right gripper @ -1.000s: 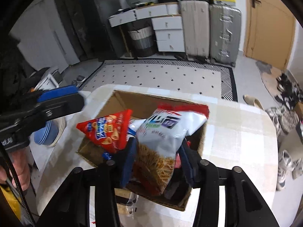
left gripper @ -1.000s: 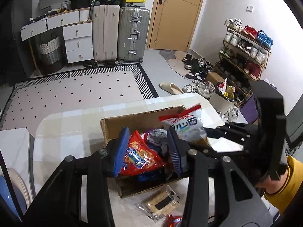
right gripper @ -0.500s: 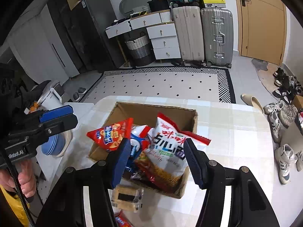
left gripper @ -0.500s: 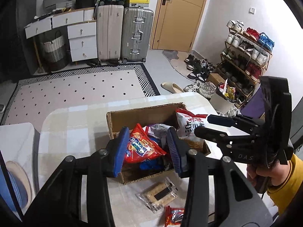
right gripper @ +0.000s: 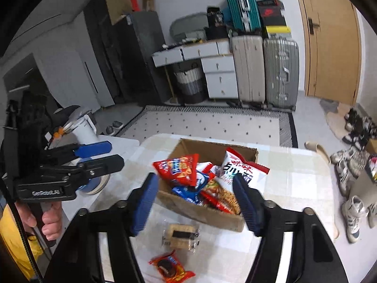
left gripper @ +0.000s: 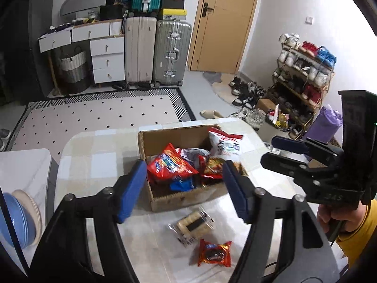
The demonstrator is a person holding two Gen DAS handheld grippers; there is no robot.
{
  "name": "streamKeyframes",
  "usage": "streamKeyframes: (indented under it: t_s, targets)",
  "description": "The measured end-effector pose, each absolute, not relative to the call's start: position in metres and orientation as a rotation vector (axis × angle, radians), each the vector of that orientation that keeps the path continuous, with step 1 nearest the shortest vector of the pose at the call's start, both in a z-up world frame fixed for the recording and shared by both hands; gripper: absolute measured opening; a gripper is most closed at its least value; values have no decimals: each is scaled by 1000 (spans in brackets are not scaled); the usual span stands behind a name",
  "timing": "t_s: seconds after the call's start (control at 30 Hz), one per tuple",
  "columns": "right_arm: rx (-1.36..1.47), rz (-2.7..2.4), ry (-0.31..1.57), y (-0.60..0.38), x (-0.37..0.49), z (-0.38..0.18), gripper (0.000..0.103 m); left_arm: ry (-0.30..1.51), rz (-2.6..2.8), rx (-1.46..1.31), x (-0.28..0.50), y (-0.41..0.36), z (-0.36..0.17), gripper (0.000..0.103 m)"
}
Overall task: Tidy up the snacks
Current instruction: 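Withdraw both tools from the box back toward the remaining snacks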
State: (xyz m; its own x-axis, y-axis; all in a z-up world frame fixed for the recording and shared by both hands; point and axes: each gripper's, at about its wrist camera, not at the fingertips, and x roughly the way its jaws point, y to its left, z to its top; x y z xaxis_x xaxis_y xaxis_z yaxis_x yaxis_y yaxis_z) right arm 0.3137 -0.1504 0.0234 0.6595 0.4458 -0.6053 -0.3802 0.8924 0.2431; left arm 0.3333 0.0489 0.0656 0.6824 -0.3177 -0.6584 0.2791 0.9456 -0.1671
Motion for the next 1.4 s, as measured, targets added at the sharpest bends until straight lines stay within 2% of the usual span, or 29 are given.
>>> streamKeyframes:
  t_s: [0.1, 0.17, 0.23, 0.4, 0.43, 0.47, 0.67, 0.9, 1.17, 1.4]
  targets:
    - [100, 486, 635, -151, 274, 39, 74, 717, -336, -68, 299, 56, 71, 71]
    - [105, 484, 594, -152, 249, 46, 85, 686, -328, -70, 274, 57, 75, 80]
    - [113, 472, 524, -154, 219, 56, 96, 639, -307, -68, 245, 60, 81, 81]
    - [144, 479, 366, -154, 146, 77, 102, 496, -218, -36, 165, 62, 97, 89]
    - [149, 475, 350, -154, 136, 78, 102, 481, -209, -28, 155, 61, 99, 99]
    - [151, 469, 334, -155, 122, 78, 102, 463, -189, -14, 141, 60, 101, 102]
    - [142, 434, 276, -156, 61, 68, 102, 391, -159, 0, 64, 57, 103, 102]
    - [168, 394, 347, -153, 23, 23, 102, 473, -165, -28, 24, 52, 65, 102]
    - [224, 373, 456, -157, 29, -29, 102, 562, -166, -24, 29, 40, 5, 102]
    - [208, 382, 546, -144, 54, -61, 102, 627, -172, -42, 72, 44, -39, 102]
